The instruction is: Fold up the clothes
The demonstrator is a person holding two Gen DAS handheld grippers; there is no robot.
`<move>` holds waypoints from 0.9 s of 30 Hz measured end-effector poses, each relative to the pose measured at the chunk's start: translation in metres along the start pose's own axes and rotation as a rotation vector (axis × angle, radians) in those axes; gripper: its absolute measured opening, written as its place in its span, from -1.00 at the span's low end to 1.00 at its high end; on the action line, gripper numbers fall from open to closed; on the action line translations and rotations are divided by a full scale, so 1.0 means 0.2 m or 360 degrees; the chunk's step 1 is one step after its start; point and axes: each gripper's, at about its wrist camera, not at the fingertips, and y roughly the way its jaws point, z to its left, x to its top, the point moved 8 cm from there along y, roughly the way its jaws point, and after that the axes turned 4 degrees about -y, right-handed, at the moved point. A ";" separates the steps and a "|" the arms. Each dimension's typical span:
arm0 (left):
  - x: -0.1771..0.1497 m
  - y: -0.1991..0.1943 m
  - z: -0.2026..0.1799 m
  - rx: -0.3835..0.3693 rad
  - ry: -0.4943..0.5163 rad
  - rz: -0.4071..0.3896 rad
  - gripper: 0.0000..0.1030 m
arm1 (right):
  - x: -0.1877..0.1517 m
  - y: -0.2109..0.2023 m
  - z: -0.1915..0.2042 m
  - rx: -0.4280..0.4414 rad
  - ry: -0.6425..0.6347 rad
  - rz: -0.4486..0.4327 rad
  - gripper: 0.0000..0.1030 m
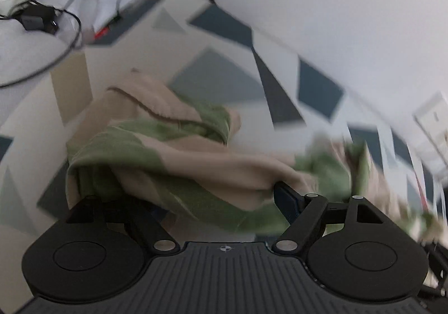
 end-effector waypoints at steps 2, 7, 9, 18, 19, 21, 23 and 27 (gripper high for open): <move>0.08 0.03 0.02 0.0058 -0.0043 -0.0065 -0.50 | 0.06 0.03 -0.08 0.0044 0.0036 -0.0027 -0.96; 0.24 0.07 0.15 0.0075 -0.0252 -0.0107 -0.83 | 0.31 0.00 -0.49 0.0037 0.0403 -0.0284 -0.96; 0.28 0.07 0.17 0.0137 -0.0242 -0.0146 -0.84 | 0.39 0.02 -0.64 0.0031 0.0500 -0.0338 -0.96; 0.37 -0.05 0.33 0.0321 -0.0267 -0.0293 -0.85 | 0.67 0.49 -0.81 0.0062 0.0530 -0.0285 -0.96; 0.36 -0.06 0.36 0.0349 -0.0270 -0.0295 -0.85 | 0.68 0.56 -0.78 0.0075 0.0516 -0.0261 -0.96; 0.34 -0.08 0.44 0.0382 -0.0300 -0.0270 -0.85 | 0.70 0.67 -0.70 0.0107 0.0452 -0.0211 -0.96; 0.31 -0.10 0.51 0.0395 -0.0325 -0.0237 -0.85 | 0.71 0.76 -0.62 0.0125 0.0399 -0.0182 -0.96; 0.29 -0.16 0.53 0.0415 -0.0186 -0.0228 -0.70 | 0.70 0.89 -0.52 0.0138 0.0397 -0.0109 -0.92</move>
